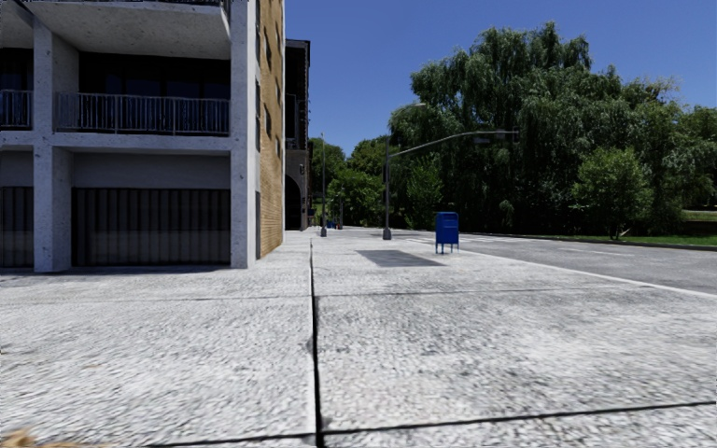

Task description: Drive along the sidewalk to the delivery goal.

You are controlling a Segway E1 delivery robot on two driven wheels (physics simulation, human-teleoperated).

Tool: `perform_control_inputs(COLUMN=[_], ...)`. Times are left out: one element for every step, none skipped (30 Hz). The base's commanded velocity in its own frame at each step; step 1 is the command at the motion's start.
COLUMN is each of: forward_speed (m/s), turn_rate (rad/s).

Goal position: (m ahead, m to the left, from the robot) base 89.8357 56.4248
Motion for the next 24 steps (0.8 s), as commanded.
perform_control_inputs(forward_speed=[2.0, 2.0, 2.0, 2.0, 2.0, 2.0, 2.0, 2.0, 2.0, 2.0, 2.0, 2.0, 2.0, 2.0, 2.0, 2.0, 2.0, 2.0, 2.0, 2.0, 2.0, 2.0, 2.0, 2.0], turn_rate=[0.18, 0.19, 0.19, 0.19, 0.2, 0.2, 0.2, 0.2, 0.2, 0.2, 0.22, 0.23, 0.23, 0.23, 0.23, 0.23, 0.23, 0.23, 0.23, 0.23, 0.23, 0.23, 0.23, 0.23])
